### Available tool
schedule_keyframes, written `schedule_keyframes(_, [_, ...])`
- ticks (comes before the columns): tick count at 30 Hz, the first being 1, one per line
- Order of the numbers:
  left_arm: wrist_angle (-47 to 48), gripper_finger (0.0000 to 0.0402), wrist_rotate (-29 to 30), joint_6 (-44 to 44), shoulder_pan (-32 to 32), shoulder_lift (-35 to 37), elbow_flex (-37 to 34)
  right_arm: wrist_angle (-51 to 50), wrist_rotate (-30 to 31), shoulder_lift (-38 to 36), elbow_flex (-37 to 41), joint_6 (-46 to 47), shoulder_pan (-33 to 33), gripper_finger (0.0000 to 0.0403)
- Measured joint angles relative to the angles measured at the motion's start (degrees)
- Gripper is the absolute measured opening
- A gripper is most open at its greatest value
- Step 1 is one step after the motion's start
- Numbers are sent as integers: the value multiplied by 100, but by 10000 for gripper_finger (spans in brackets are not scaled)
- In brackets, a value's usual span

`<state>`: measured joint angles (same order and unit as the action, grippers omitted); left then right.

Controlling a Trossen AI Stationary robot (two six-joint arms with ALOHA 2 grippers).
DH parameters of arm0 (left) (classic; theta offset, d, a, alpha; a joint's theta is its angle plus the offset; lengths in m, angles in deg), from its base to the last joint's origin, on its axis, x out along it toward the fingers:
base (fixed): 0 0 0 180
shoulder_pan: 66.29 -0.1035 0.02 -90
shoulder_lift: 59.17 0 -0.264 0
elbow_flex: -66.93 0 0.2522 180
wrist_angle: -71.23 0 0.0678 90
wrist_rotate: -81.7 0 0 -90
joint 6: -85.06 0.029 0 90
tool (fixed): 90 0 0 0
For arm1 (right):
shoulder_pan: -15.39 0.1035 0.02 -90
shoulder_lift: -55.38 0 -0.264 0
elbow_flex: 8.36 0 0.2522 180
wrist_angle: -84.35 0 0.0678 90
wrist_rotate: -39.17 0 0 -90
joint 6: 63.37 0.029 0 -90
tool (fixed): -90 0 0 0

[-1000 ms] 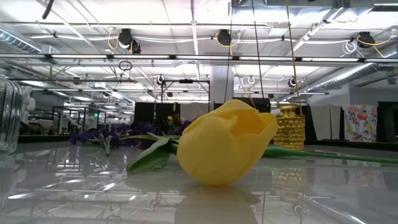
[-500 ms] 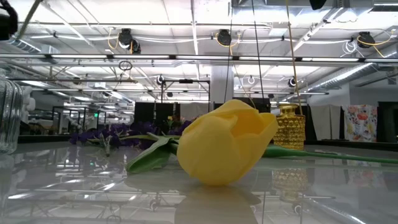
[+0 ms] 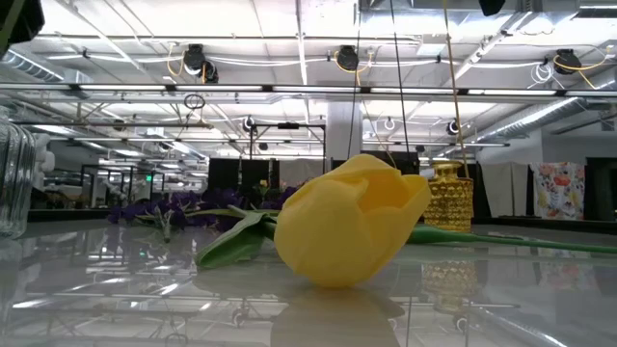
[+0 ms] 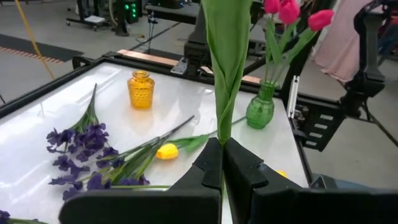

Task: Sort flowers into vase by color
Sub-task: Put the top left yellow flower into the transparent vase

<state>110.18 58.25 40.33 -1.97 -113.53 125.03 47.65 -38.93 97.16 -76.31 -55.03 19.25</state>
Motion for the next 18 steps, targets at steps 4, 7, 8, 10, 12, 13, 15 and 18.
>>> schedule_keyframes(4, [-20, 4, 152, 2, 77, -36, 0, -1, 0, 0, 0, 0, 0, 164])
schedule_keyframes(7, [108, 4, 182, -7, 102, -16, 2, -1, -1, 0, 0, 1, 0, 164])
schedule_keyframes(8, [198, 4, 146, -59, 100, -17, 2, -1, 0, 0, 0, 2, 0, 164])
schedule_keyframes(10, [409, 4, 109, -287, 102, -16, 2, -2, -2, 0, 0, 2, 0, 164])
schedule_keyframes(12, [643, 4, 101, -503, 99, -16, 2, -2, -2, 0, 0, 2, 0, 164])
schedule_keyframes(13, [743, 4, 99, -609, 99, -16, 2, -2, -2, 0, 0, 2, 0, 164])
schedule_keyframes(15, [912, 4, 92, -769, 99, -19, 2, -2, -2, 0, 0, 2, 0, 164])
schedule_keyframes(18, [1065, 7, 44, -890, 98, -19, 2, -2, -2, 0, 0, 2, 0, 164])
